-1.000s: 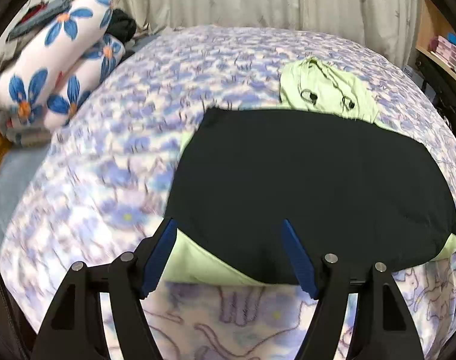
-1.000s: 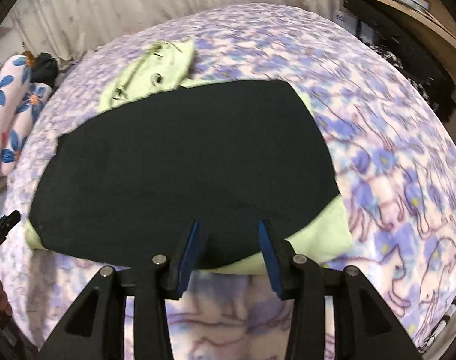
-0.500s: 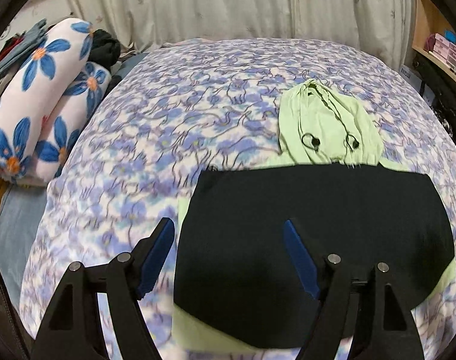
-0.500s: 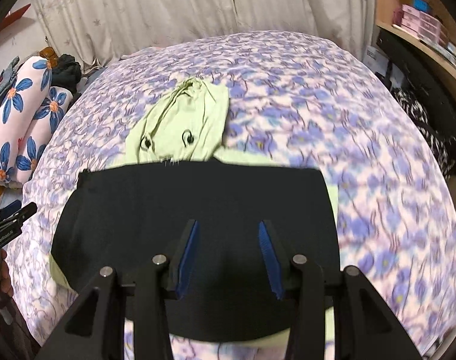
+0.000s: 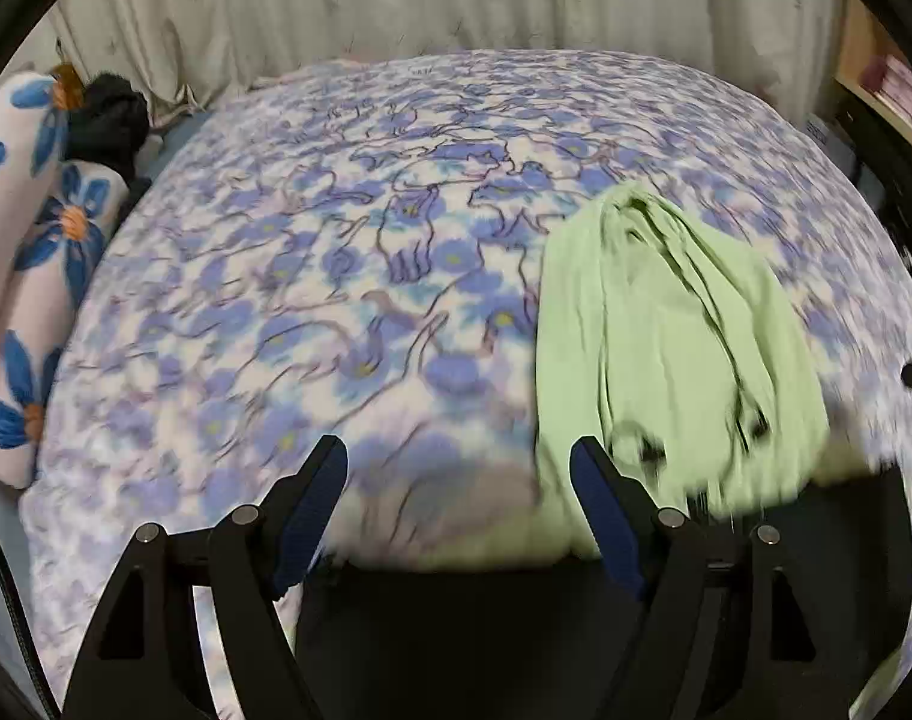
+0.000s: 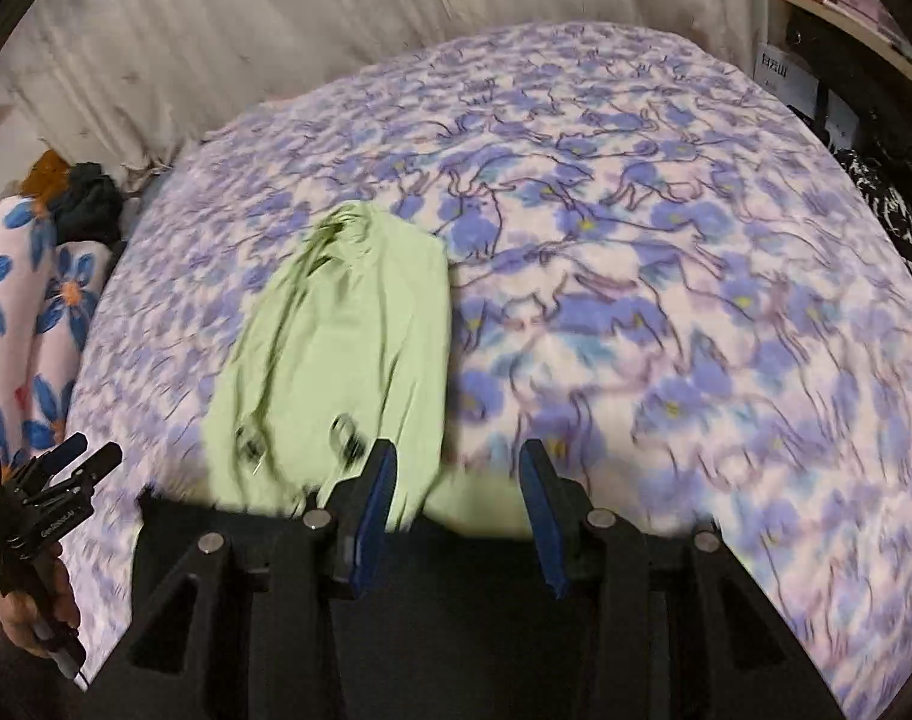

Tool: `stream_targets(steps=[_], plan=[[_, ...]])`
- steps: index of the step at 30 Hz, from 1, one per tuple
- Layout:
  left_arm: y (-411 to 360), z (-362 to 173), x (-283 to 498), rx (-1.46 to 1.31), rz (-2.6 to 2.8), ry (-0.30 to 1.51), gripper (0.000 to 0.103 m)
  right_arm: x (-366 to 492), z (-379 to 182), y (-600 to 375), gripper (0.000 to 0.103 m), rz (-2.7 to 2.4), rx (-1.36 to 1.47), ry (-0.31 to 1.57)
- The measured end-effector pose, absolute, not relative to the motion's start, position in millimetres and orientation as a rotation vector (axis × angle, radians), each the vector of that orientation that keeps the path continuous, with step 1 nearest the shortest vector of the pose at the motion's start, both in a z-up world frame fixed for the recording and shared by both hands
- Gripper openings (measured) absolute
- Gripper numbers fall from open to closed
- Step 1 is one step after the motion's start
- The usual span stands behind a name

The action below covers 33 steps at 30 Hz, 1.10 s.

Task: Fold large clothes
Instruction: 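Grasp the folded bundle edge with both tools and flip it over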

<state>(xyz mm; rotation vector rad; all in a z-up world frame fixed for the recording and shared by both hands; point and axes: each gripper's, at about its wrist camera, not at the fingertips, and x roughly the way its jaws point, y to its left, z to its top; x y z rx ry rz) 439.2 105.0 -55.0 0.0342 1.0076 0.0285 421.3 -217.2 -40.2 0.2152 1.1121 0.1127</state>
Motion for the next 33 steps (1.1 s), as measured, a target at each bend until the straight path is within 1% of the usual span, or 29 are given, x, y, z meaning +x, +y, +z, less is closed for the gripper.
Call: stream_targets(steps=[5,8,13,17,18,19,20,21,22,23,25,28,33], plan=[[105.7,-96.3,498.8,-0.099,0.004,1.044,0.075,473.1,-72.7,-213.5,0.042,0.157,0.310,1.130],[98.4,-120.3,523.8,-0.120,0.005,1.057,0.075,494.8,-86.0,-207.2,0.042,0.170,0.324,1.126],[93.7,-146.7,550.3,-0.198,-0.035,1.071,0.074,524.6,-107.4,-194.8,0.042,0.165,0.290,1.131],[91.2,-155.9,560.6,-0.233,-0.064,1.072,0.074,549.2,-124.8,-188.7,0.042,0.148,0.267,1.149],[89.2,-159.2,563.0,-0.223,-0.067,1.081,0.071,554.3,-129.9,-187.4,0.042,0.133,0.256,1.153],[86.5,-162.1,564.8,-0.208,-0.073,1.090,0.055,557.2,-133.1,-187.6,0.042,0.126,0.254,1.152],[84.1,-163.4,564.9,-0.195,-0.089,1.096,0.042,560.0,-137.6,-186.9,0.042,0.120,0.253,1.152],[80.8,-163.8,564.5,-0.194,-0.121,1.103,0.014,561.9,-141.6,-185.7,0.042,0.122,0.255,1.157],[76.1,-162.6,563.4,-0.189,-0.147,1.106,0.004,561.2,-142.6,-184.4,0.039,0.119,0.247,1.151],[69.9,-159.1,561.1,-0.138,-0.127,1.090,0.004,560.3,-142.0,-181.7,0.025,0.120,0.226,1.147],[60.4,-149.7,553.7,-0.055,-0.108,1.055,0.002,551.8,-133.3,-172.1,0.004,0.144,0.155,1.122],[67.6,-127.7,540.3,-0.055,-0.067,1.014,0.002,534.1,-110.1,-169.4,0.003,0.161,0.101,1.061],[97.9,-74.4,493.2,-0.090,-0.068,0.944,0.001,478.8,-50.1,-185.6,0.002,0.211,0.124,0.927]])
